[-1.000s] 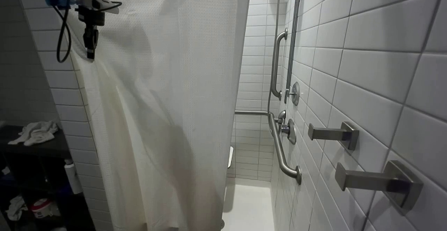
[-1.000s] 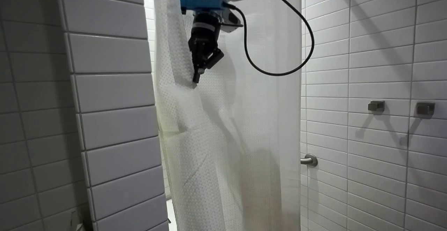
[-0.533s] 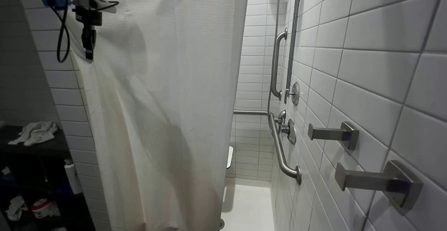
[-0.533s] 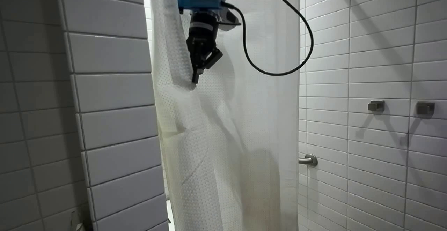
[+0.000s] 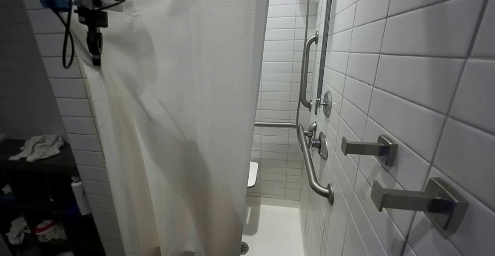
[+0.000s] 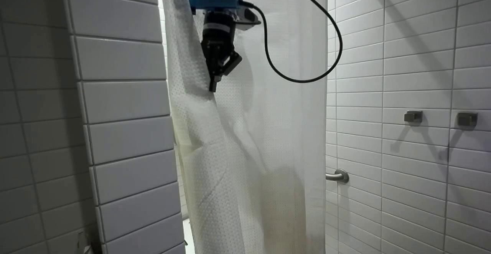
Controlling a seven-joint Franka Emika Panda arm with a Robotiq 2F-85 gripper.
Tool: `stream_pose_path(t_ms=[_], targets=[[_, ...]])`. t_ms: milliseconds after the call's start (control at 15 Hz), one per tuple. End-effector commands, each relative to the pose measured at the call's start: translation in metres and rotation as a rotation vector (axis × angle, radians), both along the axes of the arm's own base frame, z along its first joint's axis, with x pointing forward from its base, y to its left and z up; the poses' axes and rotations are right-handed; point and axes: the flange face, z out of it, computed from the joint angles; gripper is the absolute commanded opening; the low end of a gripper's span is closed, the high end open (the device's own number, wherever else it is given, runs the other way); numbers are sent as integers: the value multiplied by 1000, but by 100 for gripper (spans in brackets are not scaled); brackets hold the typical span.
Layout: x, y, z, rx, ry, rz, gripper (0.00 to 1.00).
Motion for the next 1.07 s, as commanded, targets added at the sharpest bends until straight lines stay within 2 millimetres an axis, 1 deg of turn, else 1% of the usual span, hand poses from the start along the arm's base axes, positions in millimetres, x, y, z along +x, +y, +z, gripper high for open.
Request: stream_pose_path(t_ms=[0, 467, 667, 733, 800, 1000], targets=[[-3, 13, 4, -39, -19, -1, 0], [-9, 29, 3, -101, -54, 15, 0], [-11, 33, 4, -123, -65, 11, 0], [-11, 32, 5, -130, -66, 3, 27], [-11, 32, 6, -135, -73, 3, 27], [-10, 27, 6, -151, -77, -5, 43]])
